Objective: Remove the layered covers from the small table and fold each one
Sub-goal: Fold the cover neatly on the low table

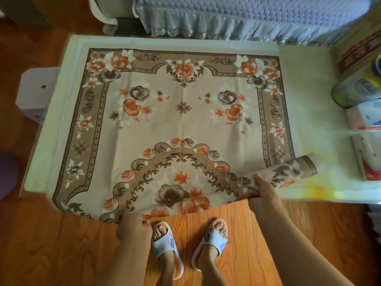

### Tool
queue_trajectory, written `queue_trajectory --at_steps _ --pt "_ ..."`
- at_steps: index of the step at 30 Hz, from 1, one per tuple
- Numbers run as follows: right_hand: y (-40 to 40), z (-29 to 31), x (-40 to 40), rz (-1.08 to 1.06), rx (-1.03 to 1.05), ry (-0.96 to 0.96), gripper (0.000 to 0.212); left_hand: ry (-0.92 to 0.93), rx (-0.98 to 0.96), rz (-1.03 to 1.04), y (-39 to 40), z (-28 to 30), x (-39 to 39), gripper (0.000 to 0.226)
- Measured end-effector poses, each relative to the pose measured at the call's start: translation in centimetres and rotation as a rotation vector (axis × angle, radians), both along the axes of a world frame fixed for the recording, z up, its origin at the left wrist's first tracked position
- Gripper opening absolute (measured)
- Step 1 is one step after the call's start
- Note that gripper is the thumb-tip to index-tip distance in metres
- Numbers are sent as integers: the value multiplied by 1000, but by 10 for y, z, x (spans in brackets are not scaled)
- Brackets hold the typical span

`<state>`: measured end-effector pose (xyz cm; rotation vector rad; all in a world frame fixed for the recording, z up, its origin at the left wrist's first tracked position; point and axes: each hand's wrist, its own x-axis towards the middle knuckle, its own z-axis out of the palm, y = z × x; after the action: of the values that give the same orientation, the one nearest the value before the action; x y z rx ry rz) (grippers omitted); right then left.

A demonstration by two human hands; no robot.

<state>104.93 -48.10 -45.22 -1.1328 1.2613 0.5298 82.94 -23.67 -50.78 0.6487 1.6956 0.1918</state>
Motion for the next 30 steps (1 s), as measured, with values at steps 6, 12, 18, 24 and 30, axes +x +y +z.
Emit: queue_trajectory --at_steps 6,12,18,24,30 --pt "-50 10 -39 236 -134 101 60 193 -116 -54 -12 47 11 43" --pt "-23 6 -8 1096 -823 -332 29 404 804 -1254 10 63 48 23" --pt "32 -49 87 1844 -899 -477 71 628 705 -1710 99 1 152 72" --pt "61 -82 93 1853 -974 -466 71 705 579 -1613 126 -31 152 71" --pt "74 -82 107 1843 -973 -438 74 673 590 -1605 135 -27 165 72"
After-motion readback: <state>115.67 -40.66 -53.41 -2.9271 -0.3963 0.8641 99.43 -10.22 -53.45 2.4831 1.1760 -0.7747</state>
